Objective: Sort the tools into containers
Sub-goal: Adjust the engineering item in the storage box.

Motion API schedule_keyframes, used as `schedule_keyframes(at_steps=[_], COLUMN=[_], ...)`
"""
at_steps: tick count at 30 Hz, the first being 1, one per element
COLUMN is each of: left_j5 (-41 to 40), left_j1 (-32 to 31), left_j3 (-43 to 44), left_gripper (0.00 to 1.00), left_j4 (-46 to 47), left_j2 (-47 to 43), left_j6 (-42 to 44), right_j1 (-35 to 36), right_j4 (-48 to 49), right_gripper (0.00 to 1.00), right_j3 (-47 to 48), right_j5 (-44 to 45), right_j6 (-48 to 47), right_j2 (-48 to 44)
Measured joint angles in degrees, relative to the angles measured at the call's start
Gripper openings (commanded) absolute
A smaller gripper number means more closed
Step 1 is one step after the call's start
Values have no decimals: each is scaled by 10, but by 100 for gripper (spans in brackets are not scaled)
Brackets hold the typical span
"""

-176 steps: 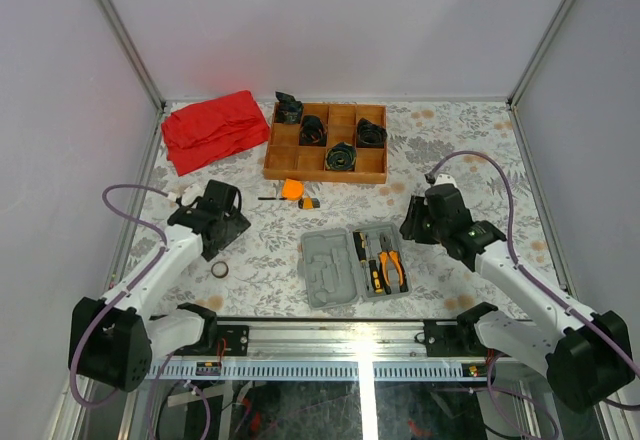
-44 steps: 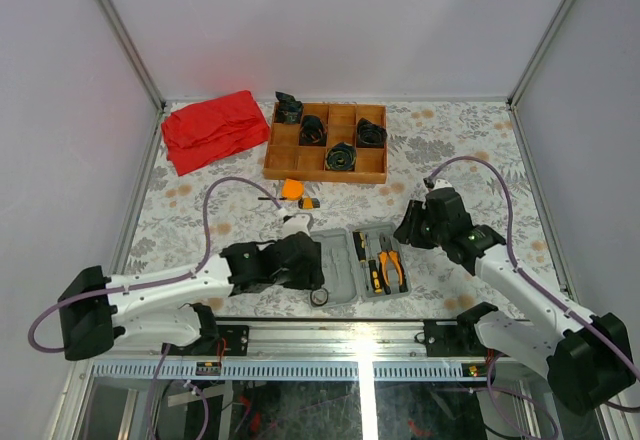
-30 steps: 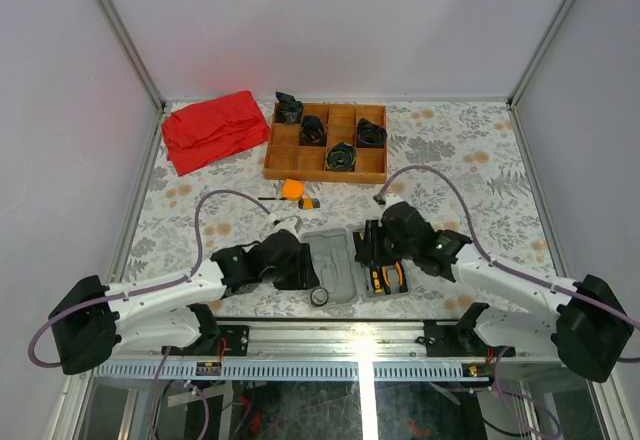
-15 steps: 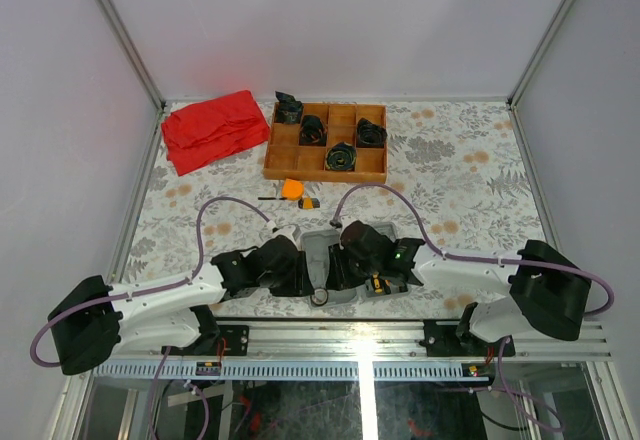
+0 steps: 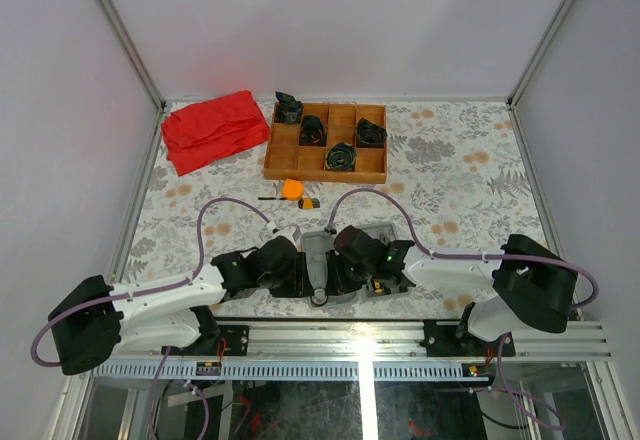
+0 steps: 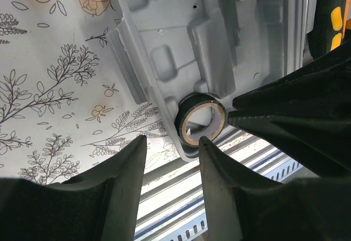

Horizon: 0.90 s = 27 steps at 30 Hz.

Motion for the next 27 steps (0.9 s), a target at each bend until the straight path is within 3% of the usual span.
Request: schedule_keyframes(at_steps=[27], left_j5=[8], left_j1=[0], left_j3=[-1], left_gripper=[32], left_j4=[26], left_j2=[29], left_j6=[3], right_j1=[4], right_j4=[-18], right_gripper=[13], right_j3=[27], right_j5=[3], right_j6=[4], right_j2=[39])
